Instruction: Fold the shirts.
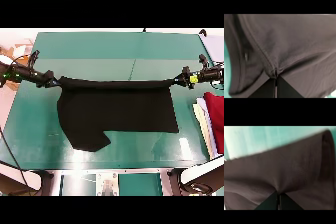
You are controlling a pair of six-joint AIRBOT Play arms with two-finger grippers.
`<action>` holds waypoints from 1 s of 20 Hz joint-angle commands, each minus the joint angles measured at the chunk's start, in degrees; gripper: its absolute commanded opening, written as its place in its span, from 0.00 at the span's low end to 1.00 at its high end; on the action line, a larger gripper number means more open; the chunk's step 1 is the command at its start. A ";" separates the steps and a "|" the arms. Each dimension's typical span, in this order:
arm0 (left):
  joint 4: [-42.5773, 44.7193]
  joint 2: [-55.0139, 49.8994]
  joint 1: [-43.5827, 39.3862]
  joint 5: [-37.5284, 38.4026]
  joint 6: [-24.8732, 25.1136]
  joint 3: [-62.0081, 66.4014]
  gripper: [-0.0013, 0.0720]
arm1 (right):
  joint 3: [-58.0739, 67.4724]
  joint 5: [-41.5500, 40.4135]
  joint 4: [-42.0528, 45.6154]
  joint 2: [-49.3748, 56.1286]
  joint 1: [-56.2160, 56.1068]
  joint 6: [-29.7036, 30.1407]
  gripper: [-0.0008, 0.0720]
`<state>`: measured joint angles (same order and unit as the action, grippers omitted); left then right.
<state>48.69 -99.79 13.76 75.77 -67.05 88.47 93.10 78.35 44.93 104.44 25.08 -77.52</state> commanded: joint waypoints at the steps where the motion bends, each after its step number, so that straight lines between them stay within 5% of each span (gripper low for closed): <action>1: 2.34 -0.04 -0.02 3.74 -2.08 0.09 0.05 | 0.09 3.80 5.16 0.35 -0.13 -1.18 0.03; 9: 5.81 -0.09 -3.17 1.11 -2.54 -4.20 0.05 | 0.00 3.74 11.61 3.39 -2.56 -1.60 0.03; 10: 5.86 -0.11 -3.30 1.09 -2.58 -4.20 0.05 | 0.00 3.56 11.67 3.50 -2.62 -1.60 0.08; 11: 5.77 -0.07 -3.30 1.25 -3.10 -4.20 0.05 | 0.02 3.43 11.72 3.61 -2.75 -1.55 0.24; 12: 5.77 -0.04 -3.30 1.88 -3.91 -4.17 0.35 | 0.11 3.43 11.74 3.65 -2.80 -1.33 0.44; 13: 6.05 0.09 -3.10 3.32 -5.51 -3.72 0.76 | 1.25 4.61 12.39 3.63 -2.60 -1.40 0.53; 17: 5.62 0.57 1.44 17.44 -11.45 4.11 0.80 | 11.50 15.63 16.06 1.86 0.31 -4.59 0.52; 20: 5.62 6.40 4.00 19.52 -12.57 0.61 0.80 | 5.64 15.23 17.38 -5.88 1.40 -3.45 0.52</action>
<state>54.35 -97.19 15.53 90.24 -77.14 90.06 100.55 91.07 60.31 103.39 25.34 -80.93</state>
